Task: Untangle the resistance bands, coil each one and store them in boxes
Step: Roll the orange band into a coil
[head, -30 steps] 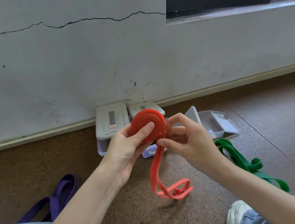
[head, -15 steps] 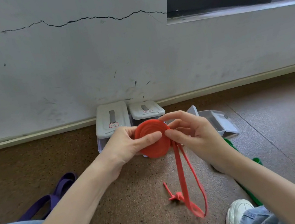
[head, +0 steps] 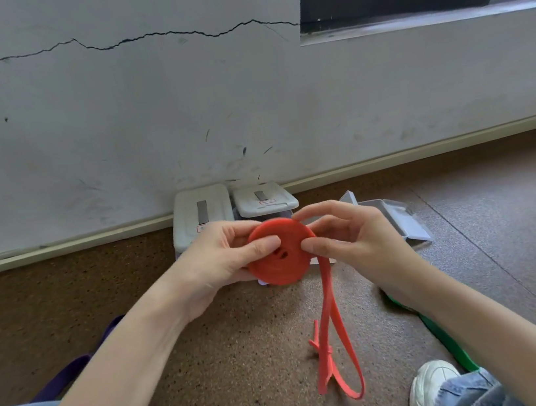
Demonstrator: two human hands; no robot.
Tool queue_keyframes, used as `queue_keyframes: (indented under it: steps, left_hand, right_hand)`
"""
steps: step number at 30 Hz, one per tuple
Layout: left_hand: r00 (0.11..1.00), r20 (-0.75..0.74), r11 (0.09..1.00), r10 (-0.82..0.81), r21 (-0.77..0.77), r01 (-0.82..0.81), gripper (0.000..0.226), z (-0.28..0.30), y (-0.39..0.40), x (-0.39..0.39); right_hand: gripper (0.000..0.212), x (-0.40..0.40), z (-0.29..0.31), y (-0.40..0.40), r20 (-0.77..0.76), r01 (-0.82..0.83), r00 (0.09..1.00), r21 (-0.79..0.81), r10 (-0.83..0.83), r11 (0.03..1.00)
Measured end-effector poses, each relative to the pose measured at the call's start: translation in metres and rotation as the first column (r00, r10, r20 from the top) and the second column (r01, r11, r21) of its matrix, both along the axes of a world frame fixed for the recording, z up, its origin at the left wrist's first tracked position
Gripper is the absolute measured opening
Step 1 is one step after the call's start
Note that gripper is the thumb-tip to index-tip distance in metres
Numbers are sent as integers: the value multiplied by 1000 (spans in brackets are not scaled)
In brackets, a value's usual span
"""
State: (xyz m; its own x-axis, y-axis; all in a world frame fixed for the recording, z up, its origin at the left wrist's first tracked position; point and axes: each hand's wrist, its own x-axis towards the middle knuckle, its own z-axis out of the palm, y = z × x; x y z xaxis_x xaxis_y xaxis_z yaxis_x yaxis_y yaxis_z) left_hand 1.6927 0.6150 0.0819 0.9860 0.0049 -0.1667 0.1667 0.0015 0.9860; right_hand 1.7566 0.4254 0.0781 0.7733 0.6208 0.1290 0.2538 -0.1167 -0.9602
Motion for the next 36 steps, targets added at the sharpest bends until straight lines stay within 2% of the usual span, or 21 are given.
queue_keyframes:
  steps: [4, 7, 11, 17, 20, 22, 25, 29, 32, 36]
  left_hand:
    - [976, 17, 954, 217, -216, -208, 26, 5, 8, 4]
    - [968, -1, 918, 251, -316, -238, 27, 0, -1, 4]
    - [950, 1, 881, 312, -374, -289, 26, -8, -14, 3]
    - [953, 43, 902, 301, -338, -270, 27, -17, -21, 3]
    - [967, 51, 958, 251, -153, -241, 29, -19, -16, 1]
    - [988, -14, 986, 155, -66, -156, 31, -20, -15, -2]
    - [995, -94, 989, 27, -141, -40, 34, -15, -16, -5]
    - [992, -22, 984, 123, -130, -125, 27, -7, -6, -3]
    - [985, -15, 976, 174, -127, -175, 35, -5, 0, -1]
    - [981, -31, 959, 193, -205, -195, 30, -7, -2, 0]
  right_hand:
    - [24, -5, -2, 3, -175, -7, 984, 93, 23, 996]
    - [31, -12, -6, 10, -187, 7, 982, 140, 20, 990]
    - [25, -12, -9, 11, -190, 37, 982, 131, -12, 991]
    - [32, -8, -12, 9, -185, 67, 981, 61, -55, 996]
    - [24, -2, -10, 4, -33, 113, 993, 22, -112, 993]
    - [26, 2, -7, 0, 80, 109, 991, 37, -112, 993]
    - [27, 2, -4, 0, 114, 59, 991, 90, -69, 994]
    - [20, 8, -3, -3, 49, 17, 999, 61, -20, 998]
    - [14, 12, 1, -4, -11, -44, 999, 39, 45, 998]
    - [10, 8, -1, 0, 15, -59, 998, 44, 59, 997]
